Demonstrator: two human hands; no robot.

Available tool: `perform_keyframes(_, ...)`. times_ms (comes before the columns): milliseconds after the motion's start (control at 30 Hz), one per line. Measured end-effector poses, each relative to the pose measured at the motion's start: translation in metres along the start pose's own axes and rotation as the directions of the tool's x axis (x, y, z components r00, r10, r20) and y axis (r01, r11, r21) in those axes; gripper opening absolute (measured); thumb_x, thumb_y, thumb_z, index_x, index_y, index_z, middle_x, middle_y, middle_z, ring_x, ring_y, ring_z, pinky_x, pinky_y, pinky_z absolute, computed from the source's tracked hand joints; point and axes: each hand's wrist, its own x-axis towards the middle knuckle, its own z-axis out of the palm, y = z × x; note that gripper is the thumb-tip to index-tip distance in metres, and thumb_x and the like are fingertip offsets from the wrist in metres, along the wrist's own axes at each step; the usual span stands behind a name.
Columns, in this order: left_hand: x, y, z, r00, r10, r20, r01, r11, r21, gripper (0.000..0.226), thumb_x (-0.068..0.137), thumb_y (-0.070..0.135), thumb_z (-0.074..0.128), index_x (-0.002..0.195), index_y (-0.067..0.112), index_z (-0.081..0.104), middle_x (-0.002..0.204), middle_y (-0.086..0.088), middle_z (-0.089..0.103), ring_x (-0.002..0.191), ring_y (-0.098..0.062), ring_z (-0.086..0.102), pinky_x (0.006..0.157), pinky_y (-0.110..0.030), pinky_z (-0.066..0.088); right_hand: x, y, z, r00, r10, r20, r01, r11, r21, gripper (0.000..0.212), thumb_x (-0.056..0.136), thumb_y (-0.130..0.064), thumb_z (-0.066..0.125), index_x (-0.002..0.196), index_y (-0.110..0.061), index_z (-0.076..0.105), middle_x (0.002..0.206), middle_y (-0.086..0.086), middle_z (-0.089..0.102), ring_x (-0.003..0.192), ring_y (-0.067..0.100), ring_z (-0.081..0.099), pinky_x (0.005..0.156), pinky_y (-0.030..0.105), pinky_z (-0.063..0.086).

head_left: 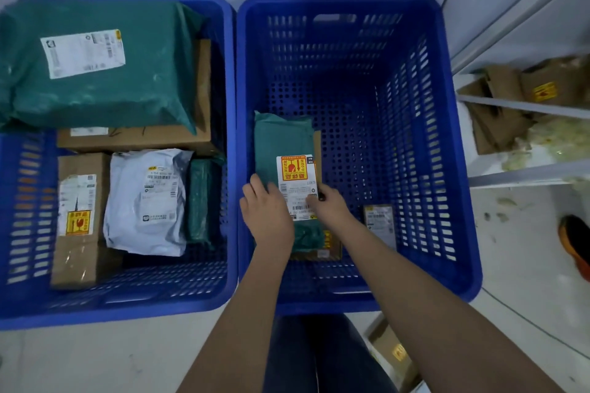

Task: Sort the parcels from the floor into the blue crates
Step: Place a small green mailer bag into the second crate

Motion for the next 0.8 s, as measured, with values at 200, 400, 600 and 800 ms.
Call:
perform_keyframes(200,-0.013,-0.006,0.031,0.992,0.05,0.115,-0.063,0.991,0.118,0.055,0.087,0.016,0.053,0.138,0.002,0.036,0.142,-0.014,0.038,0.13,-0.03,0.036,0.104,-0.034,0.029,-0.025,0.02,-0.019,0.985,0.103,0.135,-0.112,0.992,0.064,0.047,0.097,-0.012,0.046,0.143,-0.014,0.038,0.138,0.006,0.048,0.123,0.024,0.048,0.094,0.026,0.04)
perform_keyframes(400,-0.036,0.007,0.031,0.994,0.047,0.099,-0.051,0.998,0.046,0.06,0.083,0.009,0.056,0.138,-0.002,0.037,0.144,-0.025,0.034,0.134,-0.04,0.032,0.107,-0.048,0.031,-0.075,0.07,-0.056,0.968,0.249,-0.024,-0.215,0.878,0.427,0.026,0.101,-0.012,0.04,0.121,-0.015,0.055,0.124,0.011,0.056,0.092,0.024,0.058,0.08,0.038,0.056)
perform_keyframes(600,-0.083,0.087,0.036,0.884,0.462,0.064,-0.461,0.887,-0.035,0.038,0.071,0.007,0.073,0.107,-0.001,0.06,0.111,-0.024,0.057,0.104,-0.042,0.057,0.086,-0.047,0.048,-0.149,0.121,-0.106,0.859,0.246,-0.449,0.175,0.683,0.709,0.025,0.096,0.002,0.041,0.086,-0.009,0.062,0.076,0.009,0.065,0.062,0.01,0.062,0.059,0.018,0.051)
perform_keyframes(800,-0.138,0.178,0.06,0.564,0.816,0.129,-0.815,0.575,-0.074,0.025,0.079,0.011,0.067,0.103,0.004,0.06,0.106,-0.016,0.059,0.096,-0.032,0.058,0.079,-0.041,0.05,-0.2,0.207,-0.14,0.659,0.56,-0.502,0.298,0.419,0.858,0.028,0.094,0.003,0.04,0.081,-0.01,0.061,0.072,0.008,0.063,0.063,0.018,0.059,0.058,0.02,0.051)
